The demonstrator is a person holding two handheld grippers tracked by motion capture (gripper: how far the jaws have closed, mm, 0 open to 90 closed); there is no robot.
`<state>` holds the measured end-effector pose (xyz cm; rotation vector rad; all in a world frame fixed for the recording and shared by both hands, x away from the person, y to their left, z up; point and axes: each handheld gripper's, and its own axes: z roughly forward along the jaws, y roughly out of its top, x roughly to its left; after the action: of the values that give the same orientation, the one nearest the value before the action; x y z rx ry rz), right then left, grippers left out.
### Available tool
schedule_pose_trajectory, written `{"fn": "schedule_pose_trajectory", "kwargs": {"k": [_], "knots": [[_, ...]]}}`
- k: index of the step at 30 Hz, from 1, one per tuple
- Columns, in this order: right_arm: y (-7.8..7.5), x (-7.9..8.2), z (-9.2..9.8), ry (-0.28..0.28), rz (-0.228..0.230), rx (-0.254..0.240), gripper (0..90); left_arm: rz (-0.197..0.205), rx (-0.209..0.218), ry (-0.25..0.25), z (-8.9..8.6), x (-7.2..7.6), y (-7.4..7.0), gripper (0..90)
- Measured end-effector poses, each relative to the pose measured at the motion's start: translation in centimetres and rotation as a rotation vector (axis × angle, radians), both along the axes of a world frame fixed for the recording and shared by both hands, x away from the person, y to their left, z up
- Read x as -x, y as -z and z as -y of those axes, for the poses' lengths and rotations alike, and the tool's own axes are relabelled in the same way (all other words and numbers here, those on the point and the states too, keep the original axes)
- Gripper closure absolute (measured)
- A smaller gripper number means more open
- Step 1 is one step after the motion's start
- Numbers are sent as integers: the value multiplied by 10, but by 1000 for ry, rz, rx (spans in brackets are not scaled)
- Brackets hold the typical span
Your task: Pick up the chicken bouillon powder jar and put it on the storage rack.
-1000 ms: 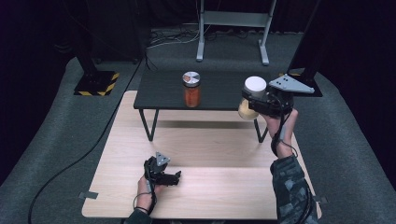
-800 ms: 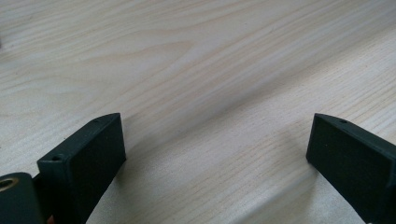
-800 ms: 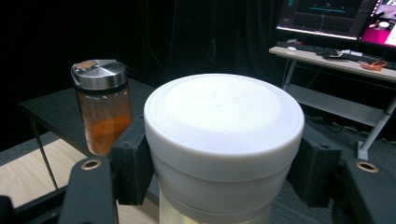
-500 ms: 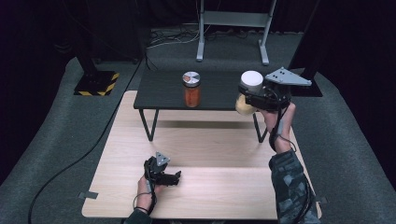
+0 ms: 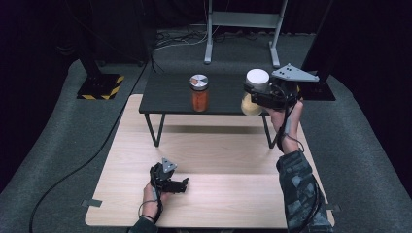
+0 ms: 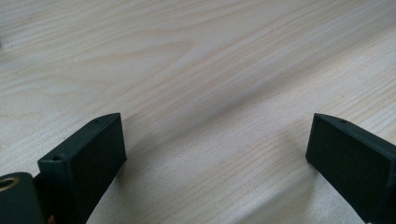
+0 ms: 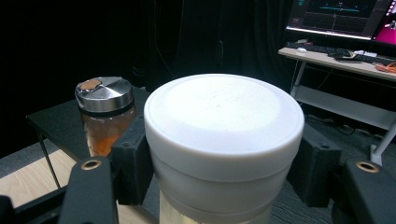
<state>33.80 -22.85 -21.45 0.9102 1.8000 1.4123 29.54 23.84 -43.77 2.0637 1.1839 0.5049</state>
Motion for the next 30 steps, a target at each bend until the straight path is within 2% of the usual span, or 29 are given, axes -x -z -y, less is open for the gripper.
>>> {"fn": "schedule_pose_trajectory", "kwargs": {"k": [30], "knots": [[-2, -26, -19, -26, -36, -1, 330, 0, 0, 0, 0, 0, 0, 42]]}}
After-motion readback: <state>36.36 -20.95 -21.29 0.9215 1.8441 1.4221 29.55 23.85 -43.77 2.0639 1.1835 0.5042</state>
